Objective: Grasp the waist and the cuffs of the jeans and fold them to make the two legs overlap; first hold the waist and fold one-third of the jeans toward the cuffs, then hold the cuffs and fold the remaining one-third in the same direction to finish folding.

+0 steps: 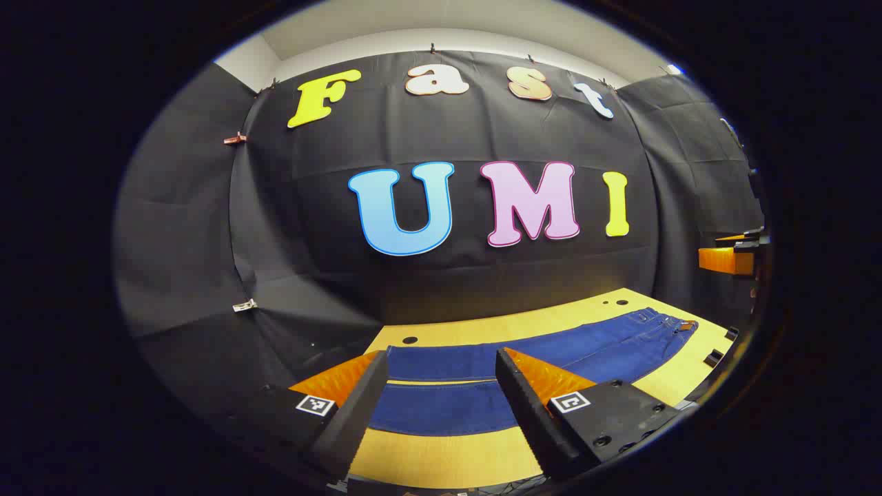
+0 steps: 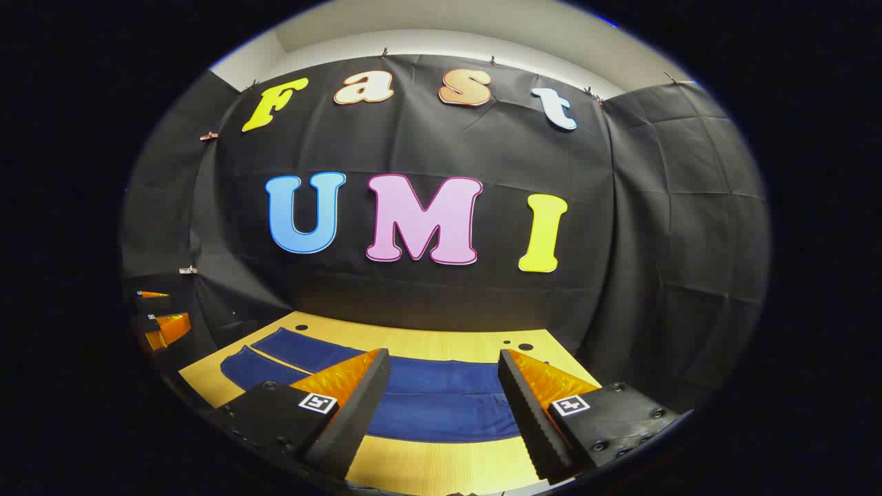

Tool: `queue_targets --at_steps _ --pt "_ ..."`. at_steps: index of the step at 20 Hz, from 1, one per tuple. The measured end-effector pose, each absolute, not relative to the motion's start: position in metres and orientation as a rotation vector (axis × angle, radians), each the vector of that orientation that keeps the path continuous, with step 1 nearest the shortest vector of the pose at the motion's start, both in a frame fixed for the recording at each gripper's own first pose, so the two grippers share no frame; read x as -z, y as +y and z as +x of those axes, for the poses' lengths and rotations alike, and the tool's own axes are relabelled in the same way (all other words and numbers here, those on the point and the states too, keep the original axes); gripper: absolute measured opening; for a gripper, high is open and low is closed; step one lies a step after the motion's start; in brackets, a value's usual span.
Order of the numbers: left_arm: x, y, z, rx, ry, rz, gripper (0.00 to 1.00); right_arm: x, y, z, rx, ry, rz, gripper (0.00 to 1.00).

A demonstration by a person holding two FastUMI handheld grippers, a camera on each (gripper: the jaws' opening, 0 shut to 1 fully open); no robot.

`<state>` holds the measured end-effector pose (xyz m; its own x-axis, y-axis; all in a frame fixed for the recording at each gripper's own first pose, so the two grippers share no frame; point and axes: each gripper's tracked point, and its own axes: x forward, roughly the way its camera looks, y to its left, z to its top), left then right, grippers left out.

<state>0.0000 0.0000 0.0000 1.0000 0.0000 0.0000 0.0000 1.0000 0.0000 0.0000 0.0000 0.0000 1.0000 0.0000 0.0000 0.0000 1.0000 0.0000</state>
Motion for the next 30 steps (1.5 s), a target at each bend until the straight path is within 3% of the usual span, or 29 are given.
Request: queue_targets --at_steps 18,22,27,30 --pt "0.018 -0.001 0.006 0.003 0.040 -0.034 0.98 0.006 -0.006 0.017 -0.020 0.020 -0.005 0.96" --pt "0.057 0.051 0.024 -0.037 0.105 0.072 0.98 0.018 -0.010 0.022 -0.015 0.054 -0.022 0.96" --pt "0.135 0.150 0.062 -0.105 0.337 0.236 0.98 0.025 -0.023 0.026 0.035 0.071 -0.021 0.96" --pt "0.167 0.187 0.095 -0.025 0.404 0.535 0.98 0.033 -0.026 0.030 0.049 0.109 -0.018 0.96"
